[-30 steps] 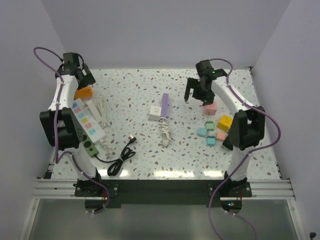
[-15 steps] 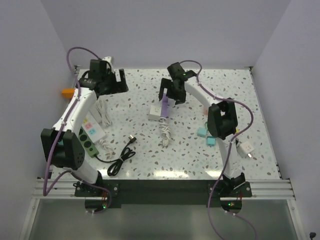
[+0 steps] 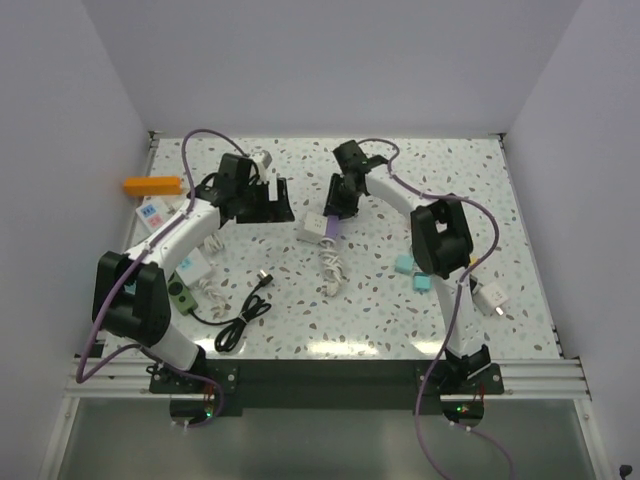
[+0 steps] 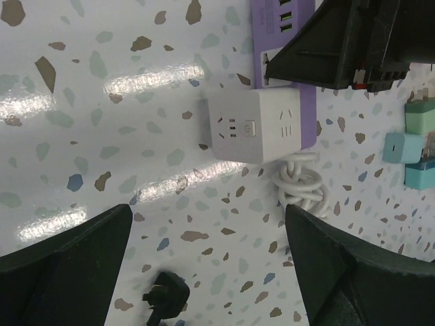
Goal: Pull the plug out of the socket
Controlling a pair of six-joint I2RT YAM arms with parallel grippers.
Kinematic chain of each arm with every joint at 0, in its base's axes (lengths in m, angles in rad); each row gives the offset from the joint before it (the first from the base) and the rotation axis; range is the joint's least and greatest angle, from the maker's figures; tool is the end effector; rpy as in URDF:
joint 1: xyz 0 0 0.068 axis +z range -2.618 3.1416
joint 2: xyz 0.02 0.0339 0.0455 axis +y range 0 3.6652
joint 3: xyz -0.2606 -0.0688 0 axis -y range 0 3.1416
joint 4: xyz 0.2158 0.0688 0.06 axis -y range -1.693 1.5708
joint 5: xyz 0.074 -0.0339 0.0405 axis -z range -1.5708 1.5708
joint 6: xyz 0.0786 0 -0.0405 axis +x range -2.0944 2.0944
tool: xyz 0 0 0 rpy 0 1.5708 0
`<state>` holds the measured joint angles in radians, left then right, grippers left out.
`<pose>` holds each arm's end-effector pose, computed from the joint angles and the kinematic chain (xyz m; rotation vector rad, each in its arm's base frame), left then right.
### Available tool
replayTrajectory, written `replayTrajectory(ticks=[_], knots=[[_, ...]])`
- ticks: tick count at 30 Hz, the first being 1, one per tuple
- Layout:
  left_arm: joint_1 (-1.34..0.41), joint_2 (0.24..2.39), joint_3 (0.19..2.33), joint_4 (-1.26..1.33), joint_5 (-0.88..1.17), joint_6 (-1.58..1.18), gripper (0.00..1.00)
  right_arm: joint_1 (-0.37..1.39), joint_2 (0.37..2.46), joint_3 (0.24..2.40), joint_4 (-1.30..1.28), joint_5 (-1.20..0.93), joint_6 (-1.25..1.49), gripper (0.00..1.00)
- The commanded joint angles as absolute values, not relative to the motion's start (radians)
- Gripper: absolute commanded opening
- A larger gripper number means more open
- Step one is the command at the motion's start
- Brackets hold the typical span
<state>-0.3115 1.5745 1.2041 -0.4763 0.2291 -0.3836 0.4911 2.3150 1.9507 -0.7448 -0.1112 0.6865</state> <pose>0.3216 -0.1223 0.2391 0.0186 2.4753 -0.5865 0.4256 0.2375 0.1482 0.2347 2.7673 0.4910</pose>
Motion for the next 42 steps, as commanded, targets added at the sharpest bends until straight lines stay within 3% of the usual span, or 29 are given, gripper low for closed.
replayTrajectory(ticks=[1, 8, 18, 29, 32, 38, 41, 42], knots=[[-0.325, 1.539, 1.193, -0.385, 0.255, -0.406, 1.00, 0.470, 2.208, 1.817, -0.629, -0.300, 0.653, 0.00], [-0.324, 1.497, 1.111, -0.212, 0.354, -0.423, 1.00, 0.376, 2.080, 1.428, -0.054, -0.978, 0.722, 0.00], [-0.313, 1.523, 0.908, 0.380, 0.627, -0.702, 1.00, 0.377, 1.888, 1.306, 0.112, -1.227, 0.750, 0.00], [-0.295, 1.594, 0.773, 0.970, 0.811, -1.092, 1.00, 0.414, 1.813, 1.232, 0.289, -1.304, 0.880, 0.00], [-0.302, 1.623, 0.732, 1.219, 0.847, -1.196, 0.95, 0.420, 1.824, 1.224, 0.383, -1.312, 0.968, 0.00], [-0.328, 1.635, 0.707, 1.286, 0.888, -1.226, 0.72, 0.420, 1.836, 1.209, 0.527, -1.298, 1.094, 0.00], [-0.328, 1.629, 0.704, 1.220, 0.890, -1.194, 0.57, 0.420, 1.839, 1.219, 0.537, -1.293, 1.111, 0.00], [-0.328, 1.625, 0.704, 1.216, 0.887, -1.189, 0.47, 0.422, 1.838, 1.221, 0.537, -1.293, 1.109, 0.00]])
